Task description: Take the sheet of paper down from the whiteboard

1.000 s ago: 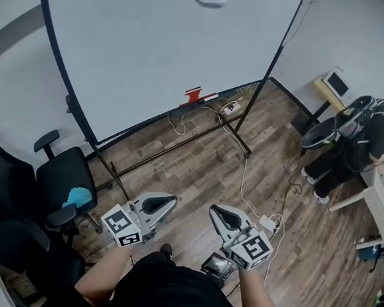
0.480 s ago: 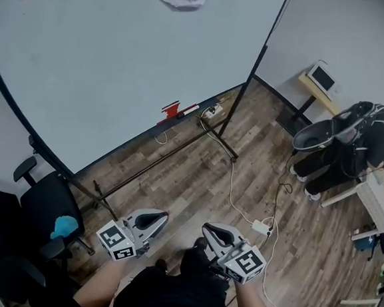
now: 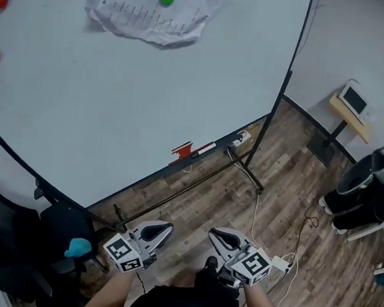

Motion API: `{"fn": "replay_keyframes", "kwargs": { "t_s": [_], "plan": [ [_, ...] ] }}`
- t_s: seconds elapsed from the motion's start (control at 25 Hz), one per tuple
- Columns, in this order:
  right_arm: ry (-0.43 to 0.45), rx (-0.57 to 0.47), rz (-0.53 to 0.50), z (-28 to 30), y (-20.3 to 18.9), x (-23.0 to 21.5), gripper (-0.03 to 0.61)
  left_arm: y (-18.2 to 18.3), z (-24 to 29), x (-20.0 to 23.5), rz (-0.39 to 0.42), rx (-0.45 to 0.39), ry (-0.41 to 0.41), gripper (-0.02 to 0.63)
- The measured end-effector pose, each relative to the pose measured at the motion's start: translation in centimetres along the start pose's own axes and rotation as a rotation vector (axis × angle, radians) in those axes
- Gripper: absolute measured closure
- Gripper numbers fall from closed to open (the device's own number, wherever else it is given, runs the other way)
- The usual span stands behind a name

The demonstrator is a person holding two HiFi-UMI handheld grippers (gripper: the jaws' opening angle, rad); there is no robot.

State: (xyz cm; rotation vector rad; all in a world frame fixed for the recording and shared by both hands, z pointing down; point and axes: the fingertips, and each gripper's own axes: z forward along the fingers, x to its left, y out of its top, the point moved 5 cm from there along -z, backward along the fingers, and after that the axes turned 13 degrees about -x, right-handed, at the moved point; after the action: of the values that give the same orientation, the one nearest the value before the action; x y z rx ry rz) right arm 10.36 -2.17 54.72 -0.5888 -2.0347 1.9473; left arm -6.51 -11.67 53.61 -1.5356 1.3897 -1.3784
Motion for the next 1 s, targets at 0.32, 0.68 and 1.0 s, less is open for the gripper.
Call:
{"fn": "replay_keyframes", "kwargs": {
  "t_s": [0.32,0.68,1.0],
  "plan": [
    [0.178,-0.088,-0.126,6.4,4.8,-10.8,0.549,4.7,6.2,5.3,0.190,0.000,0.175,0.604],
    [0.184,-0.179,-0.192,12.4,9.3,-17.9,0.549,10.8,11.0,8.9,0.379,0.063,0.201,0.603],
    [0.195,-0.416,-0.469,19.7,25.7,-16.4,0.549,29.3,13.5,8.0,0.919,0.048,0.223,0.603]
  ]
}}
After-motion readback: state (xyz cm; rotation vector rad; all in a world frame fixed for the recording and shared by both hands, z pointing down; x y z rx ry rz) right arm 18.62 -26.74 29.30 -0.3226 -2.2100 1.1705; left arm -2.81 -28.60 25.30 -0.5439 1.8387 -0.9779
